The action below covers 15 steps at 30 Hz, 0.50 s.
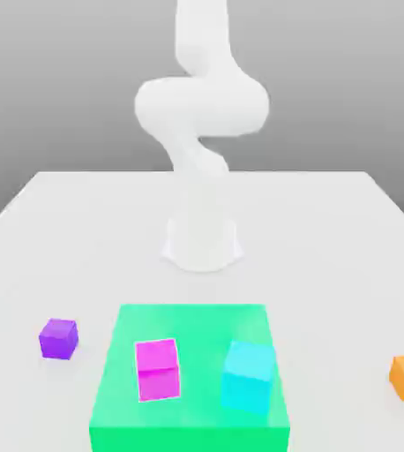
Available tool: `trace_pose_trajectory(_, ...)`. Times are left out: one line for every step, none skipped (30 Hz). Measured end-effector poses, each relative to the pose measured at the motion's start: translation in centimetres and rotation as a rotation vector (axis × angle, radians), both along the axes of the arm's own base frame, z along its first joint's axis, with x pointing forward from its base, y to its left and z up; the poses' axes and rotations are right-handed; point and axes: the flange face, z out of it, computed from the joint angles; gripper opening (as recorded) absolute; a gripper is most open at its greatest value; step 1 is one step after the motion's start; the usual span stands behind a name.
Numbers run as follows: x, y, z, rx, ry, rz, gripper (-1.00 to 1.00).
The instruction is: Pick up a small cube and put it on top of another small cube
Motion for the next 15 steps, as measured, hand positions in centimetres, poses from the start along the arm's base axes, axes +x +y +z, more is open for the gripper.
trace_pose_trajectory(1.3, 1.0, -1.5, -0.017, 0.027, 0.055, 0.0)
trace_pose_trajectory(2.5, 2.0, -3.0, -0.034, 0.052, 0.108, 0.0)
trace_pose_trajectory(3.6, 3.1, -4.6, -0.051, 0.076, 0.16, 0.0)
trace_pose_trajectory(4.5, 4.2, -6.1, -0.069, 0.099, 0.212, 0.0)
trace_pose_trajectory(5.4, 5.4, -7.7, -0.086, 0.122, 0.263, 0.0)
trace_pose_trajectory(6.2, 6.6, -9.3, -0.104, 0.144, 0.315, 0.0)
trace_pose_trajectory(6.9, 7.8, -11.0, -0.122, 0.166, 0.366, 0.0)
trace_pose_trajectory(7.4, 9.1, -12.7, -0.141, 0.187, 0.417, 0.0)
trace_pose_trajectory(7.9, 10.4, -14.4, -0.16, 0.207, 0.468, 0.0)
trace_pose_trajectory(8.3, 11.7, -16.2, -0.179, 0.227, 0.52, 0.0)
trace_pose_trajectory(8.6, 12.9, -17.9, -0.199, 0.247, 0.571, 0.0)
trace_pose_trajectory(8.8, 14.2, -19.7, -0.219, 0.267, 0.623, 0.0)
trace_pose_trajectory(8.9, 15.5, -21.5, -0.239, 0.286, 0.674, 0.0)
trace_pose_trajectory(8.9, 16.8, -23.3, -0.26, 0.304, 0.725, 0.0)
trace_pose_trajectory(8.8, 18.0, -25.2, -0.282, 0.323, 0.776, 0.0)
